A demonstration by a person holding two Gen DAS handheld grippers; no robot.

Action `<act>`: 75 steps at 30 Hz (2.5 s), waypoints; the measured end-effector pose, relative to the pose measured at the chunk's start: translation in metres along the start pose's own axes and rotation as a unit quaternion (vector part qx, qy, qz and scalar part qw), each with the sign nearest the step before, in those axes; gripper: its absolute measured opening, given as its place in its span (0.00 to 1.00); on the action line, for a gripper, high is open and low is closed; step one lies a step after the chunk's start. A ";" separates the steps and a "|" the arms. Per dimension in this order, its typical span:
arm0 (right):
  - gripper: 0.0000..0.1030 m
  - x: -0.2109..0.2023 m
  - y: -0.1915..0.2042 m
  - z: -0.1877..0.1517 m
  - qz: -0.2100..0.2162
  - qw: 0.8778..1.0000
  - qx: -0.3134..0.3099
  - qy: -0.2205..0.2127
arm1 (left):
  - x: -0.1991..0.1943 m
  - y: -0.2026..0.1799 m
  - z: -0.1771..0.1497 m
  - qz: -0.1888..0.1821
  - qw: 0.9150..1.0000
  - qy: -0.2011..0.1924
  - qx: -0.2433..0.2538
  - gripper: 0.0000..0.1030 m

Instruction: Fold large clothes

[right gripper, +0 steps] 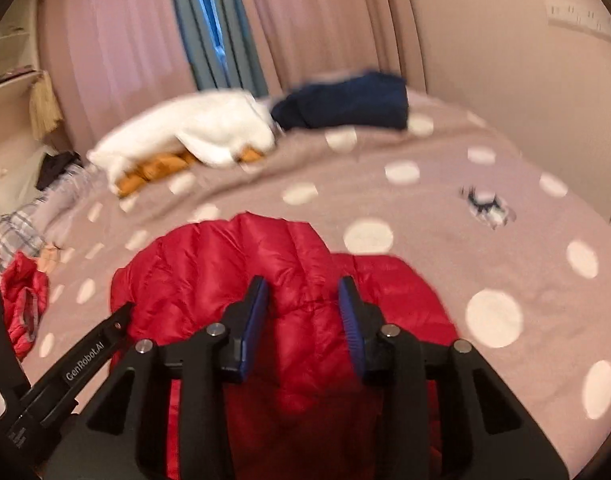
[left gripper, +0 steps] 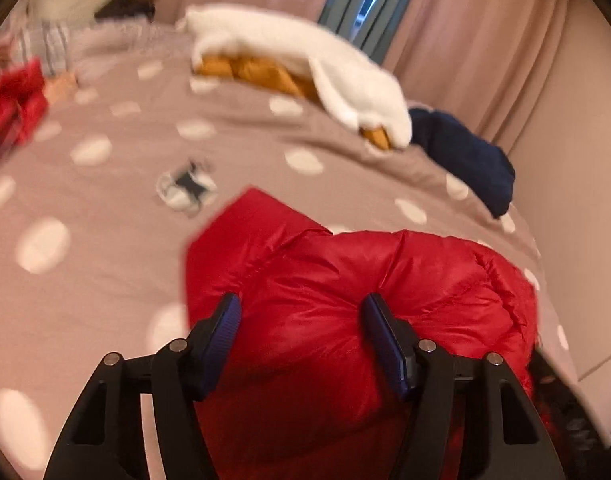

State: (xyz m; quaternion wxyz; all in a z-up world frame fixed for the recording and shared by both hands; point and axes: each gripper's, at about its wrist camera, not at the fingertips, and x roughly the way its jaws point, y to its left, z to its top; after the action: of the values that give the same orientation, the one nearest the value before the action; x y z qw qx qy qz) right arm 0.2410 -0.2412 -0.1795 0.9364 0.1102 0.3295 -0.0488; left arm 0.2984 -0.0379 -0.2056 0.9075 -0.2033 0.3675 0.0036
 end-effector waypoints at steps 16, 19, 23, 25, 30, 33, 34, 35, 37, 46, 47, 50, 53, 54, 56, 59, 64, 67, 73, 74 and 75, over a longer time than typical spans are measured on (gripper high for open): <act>0.33 0.072 -0.017 -0.028 0.006 0.999 0.027 0.028 | 0.034 -0.007 -0.012 0.040 0.999 -0.035 0.005 0.63; 0.34 0.068 -0.017 -0.024 0.002 0.999 0.024 0.024 | 0.028 -0.003 -0.009 0.025 0.999 -0.029 -0.008 0.64; 0.41 0.038 -0.017 -0.017 0.000 0.999 0.012 0.032 | -0.004 0.015 -0.003 -0.016 0.999 -0.002 -0.034 0.66; 0.60 0.013 -0.020 -0.015 0.002 1.000 0.011 0.022 | -0.026 0.025 -0.002 -0.034 0.998 -0.003 -0.058 0.69; 0.74 -0.037 -0.027 -0.013 0.036 0.999 0.032 0.006 | -0.068 0.031 -0.003 -0.053 0.997 -0.017 -0.045 0.82; 0.80 -0.061 -0.025 -0.016 0.033 0.999 0.023 -0.007 | -0.088 0.032 -0.008 -0.049 0.998 -0.031 -0.032 0.83; 0.82 -0.067 -0.026 -0.018 0.038 0.999 0.025 -0.009 | -0.094 0.033 -0.010 -0.053 0.998 -0.031 -0.028 0.85; 0.87 -0.072 -0.027 -0.020 0.044 0.999 0.029 -0.010 | -0.099 0.033 -0.011 -0.061 0.997 -0.029 -0.025 0.88; 0.91 -0.081 -0.031 -0.024 0.053 0.998 0.037 -0.011 | -0.108 0.038 -0.015 -0.071 0.997 -0.030 -0.026 0.92; 0.99 -0.090 -0.050 -0.052 0.042 0.998 0.048 0.018 | -0.104 0.070 -0.036 -0.091 0.994 0.014 -0.051 0.98; 0.99 -0.090 -0.053 -0.053 0.040 0.998 0.054 0.021 | -0.101 0.074 -0.038 -0.091 0.994 0.022 -0.055 0.98; 0.99 -0.086 -0.066 -0.057 0.043 0.996 0.070 0.034 | -0.090 0.087 -0.041 -0.087 0.993 0.046 -0.059 0.98; 0.99 -0.078 -0.079 -0.058 0.056 0.992 0.098 0.047 | -0.081 0.102 -0.040 -0.097 0.990 0.062 -0.076 0.98; 0.99 -0.074 -0.083 -0.058 0.062 0.991 0.108 0.052 | -0.077 0.105 -0.039 -0.104 0.989 0.064 -0.084 0.98; 0.99 -0.062 -0.092 -0.058 0.075 0.986 0.131 0.065 | -0.073 0.109 -0.039 -0.115 0.987 0.066 -0.096 0.98; 0.99 -0.044 -0.099 -0.061 0.105 0.977 0.164 0.088 | -0.062 0.106 -0.037 -0.147 0.981 0.066 -0.107 0.98; 1.00 -0.004 -0.102 -0.079 0.202 0.938 0.245 0.136 | -0.015 0.090 -0.039 -0.231 0.955 0.138 -0.126 0.98; 1.00 0.022 -0.091 -0.097 0.265 0.904 0.291 0.167 | 0.020 0.078 -0.047 -0.308 0.918 0.198 -0.152 0.98; 0.81 0.026 -0.058 -0.098 0.251 0.934 0.223 0.126 | 0.035 0.059 -0.040 -0.308 0.930 0.163 -0.120 0.97; 0.70 0.029 -0.062 -0.099 0.261 0.931 0.226 0.123 | 0.036 0.056 -0.039 -0.303 0.933 0.159 -0.116 0.94; 0.61 0.030 -0.064 -0.100 0.269 0.927 0.232 0.120 | 0.035 0.054 -0.039 -0.299 0.935 0.157 -0.110 0.92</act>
State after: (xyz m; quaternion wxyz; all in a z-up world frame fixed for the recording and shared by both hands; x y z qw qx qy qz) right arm 0.1929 -0.2798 -0.2851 0.8162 0.4136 0.3770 0.1438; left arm 0.2899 -0.0083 -0.2741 0.7695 -0.4005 0.4247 -0.2590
